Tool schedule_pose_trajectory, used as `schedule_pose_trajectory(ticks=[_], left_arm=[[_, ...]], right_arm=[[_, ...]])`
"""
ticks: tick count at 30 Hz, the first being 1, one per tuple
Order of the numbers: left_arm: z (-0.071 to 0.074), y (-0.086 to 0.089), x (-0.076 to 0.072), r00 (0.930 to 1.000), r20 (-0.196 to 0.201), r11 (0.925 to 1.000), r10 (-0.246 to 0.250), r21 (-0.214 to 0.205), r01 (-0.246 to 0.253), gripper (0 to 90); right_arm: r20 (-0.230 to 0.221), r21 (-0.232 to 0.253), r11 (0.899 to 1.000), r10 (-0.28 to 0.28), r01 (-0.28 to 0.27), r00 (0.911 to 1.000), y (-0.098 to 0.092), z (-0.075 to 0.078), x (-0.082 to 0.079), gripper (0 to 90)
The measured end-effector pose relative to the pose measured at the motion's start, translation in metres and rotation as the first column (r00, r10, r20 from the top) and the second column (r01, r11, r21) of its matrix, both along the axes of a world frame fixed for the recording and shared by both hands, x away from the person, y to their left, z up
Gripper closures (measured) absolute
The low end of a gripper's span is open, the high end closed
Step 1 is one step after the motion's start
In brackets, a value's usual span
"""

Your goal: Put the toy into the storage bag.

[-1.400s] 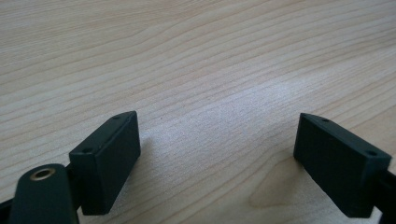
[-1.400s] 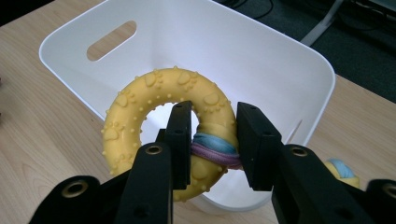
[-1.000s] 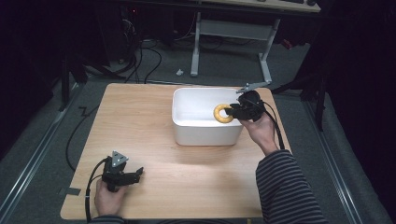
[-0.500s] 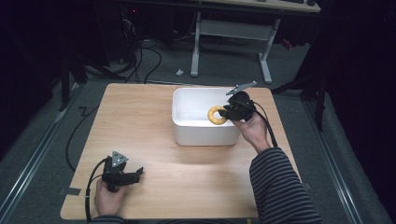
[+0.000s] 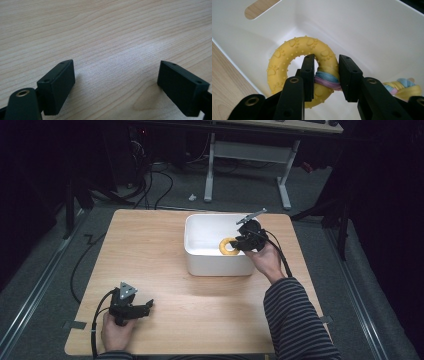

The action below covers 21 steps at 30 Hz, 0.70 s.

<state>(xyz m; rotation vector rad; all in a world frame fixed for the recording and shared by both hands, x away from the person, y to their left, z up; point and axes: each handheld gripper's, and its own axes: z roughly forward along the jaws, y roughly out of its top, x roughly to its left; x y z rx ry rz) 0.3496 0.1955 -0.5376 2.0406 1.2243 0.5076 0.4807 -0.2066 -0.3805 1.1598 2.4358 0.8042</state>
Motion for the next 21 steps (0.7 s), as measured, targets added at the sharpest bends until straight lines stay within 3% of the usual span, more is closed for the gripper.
schedule_pose_trajectory(ticks=[12,16,21], left_arm=[[0.0,0.0,0.0,1.0,0.0,1.0,-0.001,0.0,0.001,14.9],[0.0,0.0,0.0,1.0,0.0,1.0,0.0,0.0,0.0,14.9],[0.0,0.0,0.0,1.0,0.0,1.0,-0.003,0.0,0.003,14.9]], right_arm=[[-0.042,0.009,1.0,-0.002,0.002,0.9991,0.0,-0.003,0.003,67.4],[-0.057,0.071,0.997,-0.003,0.007,0.9983,-0.005,-0.004,0.004,60.9],[-0.033,0.086,0.996,-0.028,0.031,0.9991,-0.013,0.003,-0.001,59.1]])
